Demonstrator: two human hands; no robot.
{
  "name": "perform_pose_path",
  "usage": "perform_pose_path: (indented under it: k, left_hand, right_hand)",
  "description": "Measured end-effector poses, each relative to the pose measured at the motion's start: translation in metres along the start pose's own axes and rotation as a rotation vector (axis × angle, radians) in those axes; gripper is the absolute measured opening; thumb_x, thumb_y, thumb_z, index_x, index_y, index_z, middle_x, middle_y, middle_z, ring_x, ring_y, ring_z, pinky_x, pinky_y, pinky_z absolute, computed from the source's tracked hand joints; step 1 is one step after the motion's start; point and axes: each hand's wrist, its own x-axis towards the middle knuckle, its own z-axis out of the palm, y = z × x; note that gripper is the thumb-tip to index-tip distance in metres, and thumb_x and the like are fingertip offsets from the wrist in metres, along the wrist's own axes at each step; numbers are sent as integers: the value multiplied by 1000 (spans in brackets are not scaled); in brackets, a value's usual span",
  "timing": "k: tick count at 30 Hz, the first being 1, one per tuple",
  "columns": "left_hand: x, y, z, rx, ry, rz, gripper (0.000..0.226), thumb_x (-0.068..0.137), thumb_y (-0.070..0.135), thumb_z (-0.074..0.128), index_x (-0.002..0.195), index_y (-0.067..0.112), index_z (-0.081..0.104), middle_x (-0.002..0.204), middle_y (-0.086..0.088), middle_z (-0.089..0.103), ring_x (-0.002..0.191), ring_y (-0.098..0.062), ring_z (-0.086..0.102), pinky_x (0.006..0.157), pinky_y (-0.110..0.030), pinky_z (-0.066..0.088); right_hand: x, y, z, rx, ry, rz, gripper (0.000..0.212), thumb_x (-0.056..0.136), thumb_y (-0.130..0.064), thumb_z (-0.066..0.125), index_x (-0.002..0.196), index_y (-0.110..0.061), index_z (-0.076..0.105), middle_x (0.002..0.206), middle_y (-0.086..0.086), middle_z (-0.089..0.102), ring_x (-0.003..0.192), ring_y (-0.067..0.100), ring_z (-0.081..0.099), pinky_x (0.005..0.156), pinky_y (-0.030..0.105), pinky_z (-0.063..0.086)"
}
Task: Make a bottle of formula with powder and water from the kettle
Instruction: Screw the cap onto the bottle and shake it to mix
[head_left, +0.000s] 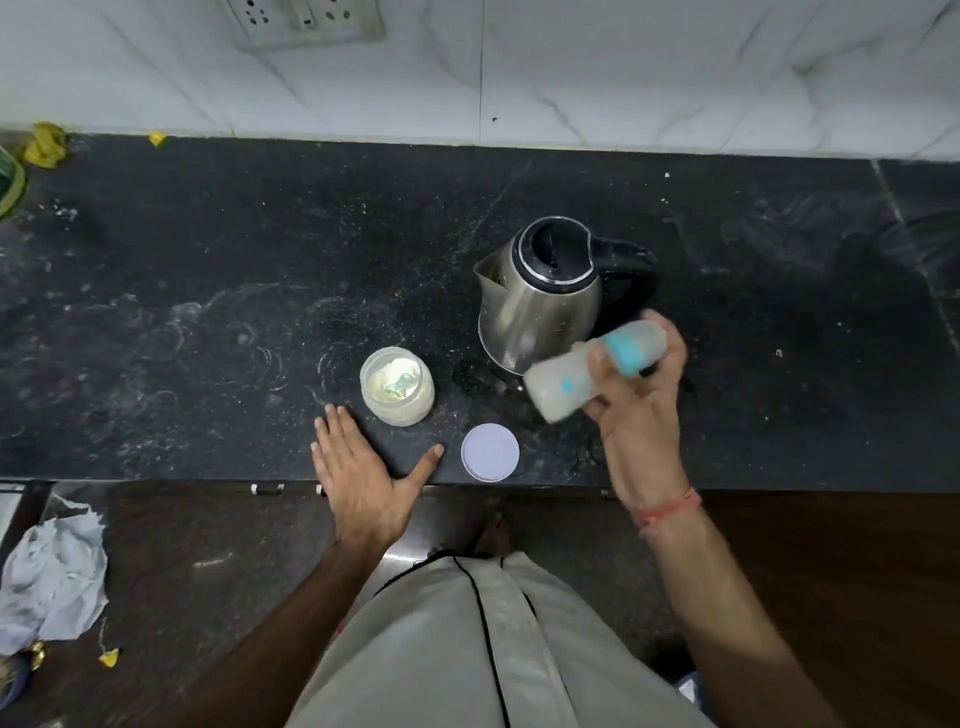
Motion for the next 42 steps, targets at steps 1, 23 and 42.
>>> perform_pose_path:
  k: [1, 23, 42]
  left_hand:
    - [1, -1, 2, 37, -21, 4, 155, 77, 111, 36, 176, -4, 10, 187, -22, 9, 175, -37, 3, 141, -56, 5]
    - [4, -5, 2, 169, -74, 20, 165, 67, 118, 39, 178, 3, -3, 189, -15, -7, 175, -31, -13, 141, -52, -7]
    - [3, -1, -5, 130, -116, 11, 167, 65, 120, 36, 178, 6, -8, 188, -11, -15, 174, -29, -20, 140, -53, -10]
  right_hand:
    - [-2, 2, 4, 52, 51, 6, 69, 101, -19, 77, 156, -31, 37, 139, 12, 58, 126, 30, 66, 96, 51, 64]
    - [7, 6, -8, -89, -140, 124, 66, 100, -21, 76, 156, -35, 43, 141, 25, 62, 126, 30, 69, 100, 56, 60]
    - [0, 21, -14, -212, -247, 180, 73, 90, -26, 84, 154, -36, 51, 134, 14, 75, 124, 28, 74, 88, 46, 66]
